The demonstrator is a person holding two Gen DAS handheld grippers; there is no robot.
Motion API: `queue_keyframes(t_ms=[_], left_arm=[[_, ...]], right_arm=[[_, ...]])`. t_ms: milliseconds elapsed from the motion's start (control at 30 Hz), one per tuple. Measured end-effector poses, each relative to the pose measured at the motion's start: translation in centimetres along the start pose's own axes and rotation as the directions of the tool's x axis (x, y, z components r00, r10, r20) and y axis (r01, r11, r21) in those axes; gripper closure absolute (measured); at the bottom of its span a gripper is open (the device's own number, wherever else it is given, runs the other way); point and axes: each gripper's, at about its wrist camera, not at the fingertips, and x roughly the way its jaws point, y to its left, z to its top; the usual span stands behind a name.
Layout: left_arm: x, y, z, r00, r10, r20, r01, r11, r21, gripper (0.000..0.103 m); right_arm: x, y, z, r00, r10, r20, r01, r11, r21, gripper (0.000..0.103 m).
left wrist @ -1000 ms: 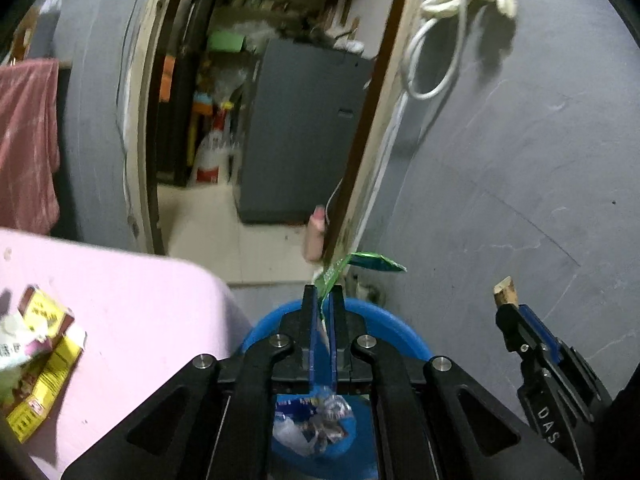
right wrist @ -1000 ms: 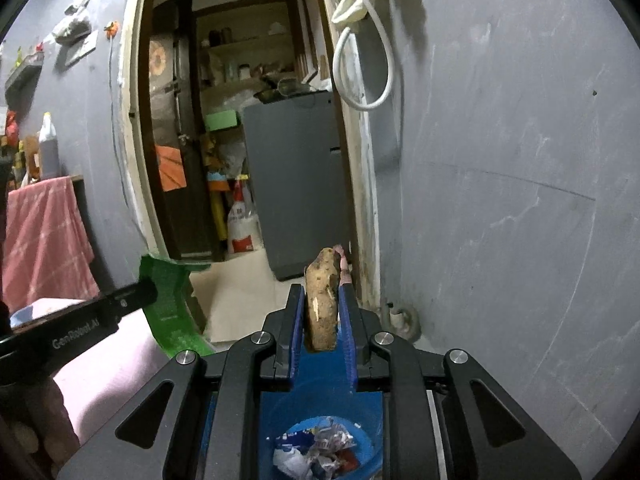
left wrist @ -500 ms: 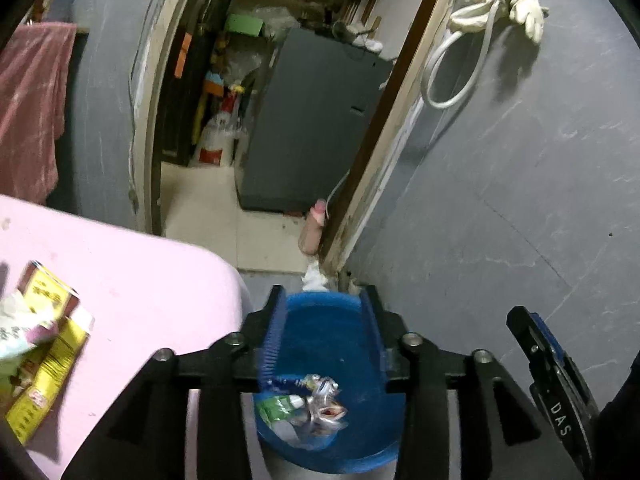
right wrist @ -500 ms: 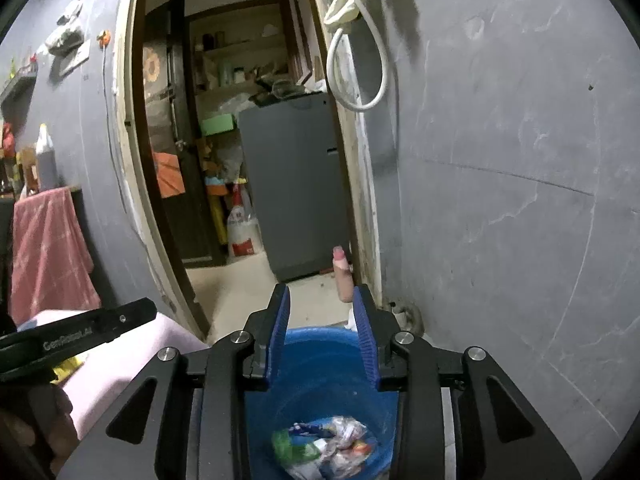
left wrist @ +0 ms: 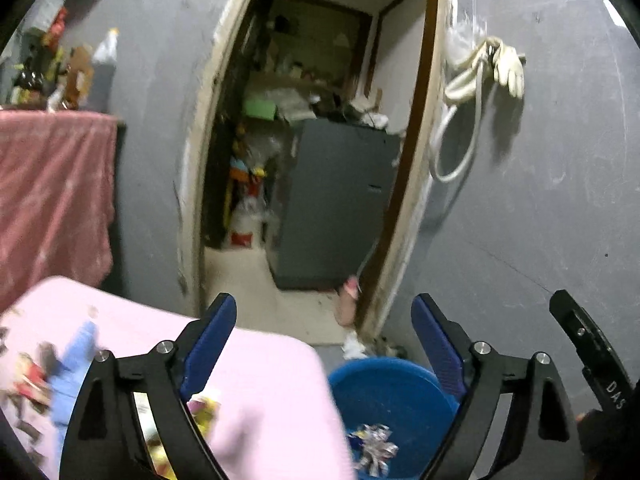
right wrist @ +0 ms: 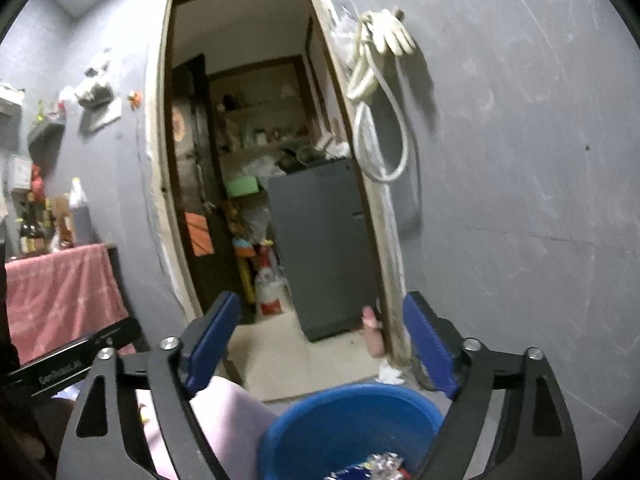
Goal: Collect trash
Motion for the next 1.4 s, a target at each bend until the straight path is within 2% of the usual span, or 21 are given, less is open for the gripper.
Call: queue_keyframes(t_ms=[100,133,167,500,833,1033,1200,1400], left_arm=[[-1.5,1.7,0.6,0.999,0.028,0.024,-0.029,1.000,0.005,0.014],[-2.2,2.4,0.8,0.999,0.038,0.032,-0.038,0.999,0.002,0.010],[-2.7,3.0,0.9,0.998,0.048,0.039,-0.048,0.999,0.000,0.006],[-8.2,10.5,1.9,0.981,0.175,0.087,-0.175,0.985,-0.014,0.005],[-12.2,18.8,-0.3,0.960,0.277,0.040,-0.274,0.960,-0.056,0.005],[-13.1,21.5,-2.0,0.957,0.290,-0.005,-0.290,0.955,-0.061,0.005],[-12.6,23.5,-3.2,0.964,0.254,-0.076,-0.259,0.964,-0.059,0.005],[-11.4,25.5,-4.6,0.964,0.201,-0.173,-0.223,0.968,-0.118,0.005]], right_arm=[[-0.6,1.8,0.4,1.000,0.024,0.017,-0.023,1.000,-0.010,0.004],[-0.9,2.3,0.5,0.999,0.032,0.024,-0.032,0.999,-0.014,0.000],[-1.2,2.9,0.6,0.999,0.041,0.031,-0.040,0.999,-0.018,0.000],[-2.5,9.3,0.2,0.989,0.143,0.027,-0.142,0.988,-0.058,0.000],[-2.4,14.7,-1.6,0.975,0.220,-0.033,-0.222,0.973,-0.062,0.000],[-1.6,17.8,-3.0,0.966,0.243,-0.092,-0.251,0.964,-0.086,0.000],[-0.5,19.6,-4.6,0.962,0.227,-0.152,-0.244,0.964,-0.105,0.000],[0.6,21.1,-6.4,0.950,0.221,-0.220,-0.256,0.956,-0.142,0.000]])
